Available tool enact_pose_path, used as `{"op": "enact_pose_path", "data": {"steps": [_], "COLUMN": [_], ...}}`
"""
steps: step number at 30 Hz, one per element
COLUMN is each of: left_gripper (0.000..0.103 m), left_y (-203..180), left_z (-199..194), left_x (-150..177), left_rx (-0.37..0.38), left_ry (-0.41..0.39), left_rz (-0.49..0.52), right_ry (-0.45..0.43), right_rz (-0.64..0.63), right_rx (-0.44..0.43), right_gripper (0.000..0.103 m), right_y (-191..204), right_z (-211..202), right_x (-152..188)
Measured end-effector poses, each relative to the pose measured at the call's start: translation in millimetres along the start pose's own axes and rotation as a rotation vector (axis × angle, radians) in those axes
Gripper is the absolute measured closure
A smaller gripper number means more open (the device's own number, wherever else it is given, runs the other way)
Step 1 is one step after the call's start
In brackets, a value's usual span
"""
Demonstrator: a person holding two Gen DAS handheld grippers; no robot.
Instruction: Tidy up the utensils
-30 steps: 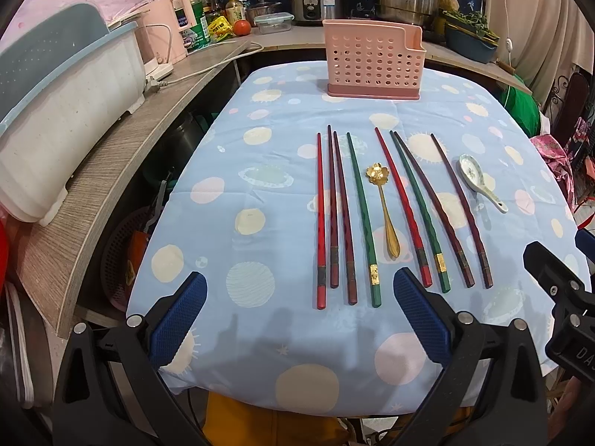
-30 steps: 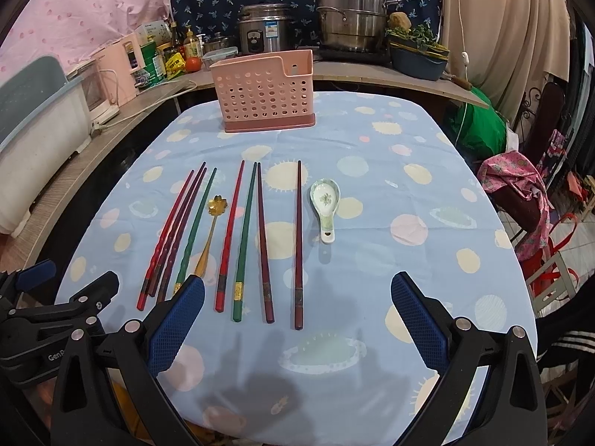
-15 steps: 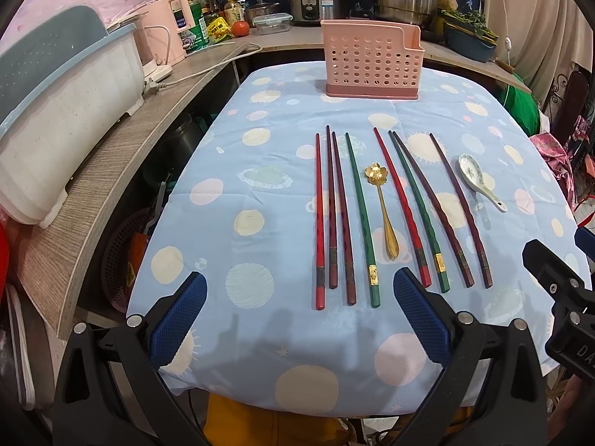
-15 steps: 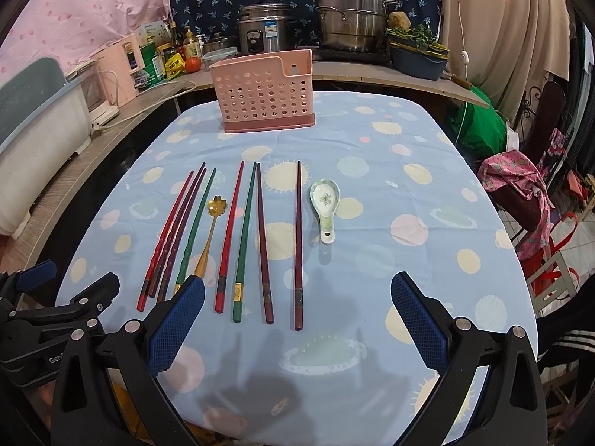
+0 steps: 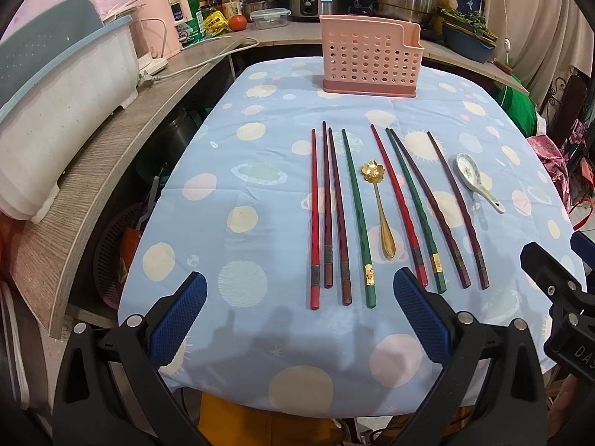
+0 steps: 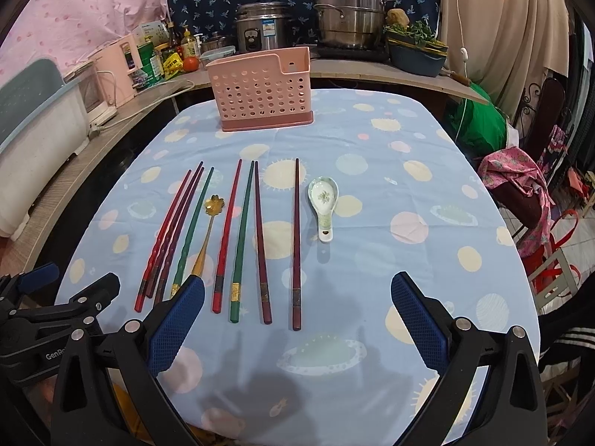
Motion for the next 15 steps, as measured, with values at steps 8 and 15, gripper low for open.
{"op": "enact_pose_path", "data": {"steps": [8,15], "left_gripper": [0.008,0.017], "left_y": [24,30], "left_z": [35,66], "left_x": [5,15], "left_rx": [0.015,0.025], "left_ry": [0.053,0.109], "left_rz": [-0.096,-0.109], "right_ry": [0.011,0.019], "right_rz": [0.018,0.027], "right_rx": [0.012,0.018], "right_gripper": [0.007,0.007], "right_y": [-8,-13], "right_z": [11,22], "right_x": [3,2]}}
Point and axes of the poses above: each gripper's, at about its wrist camera, not at the fingertips, and z roughly the way its jaws point, y to its left, x to its underside, the point moved 8 cm from there along z, roughly the way its jaws point, and after that the axes turned 12 degrees about -y, right-handed, at the moved point
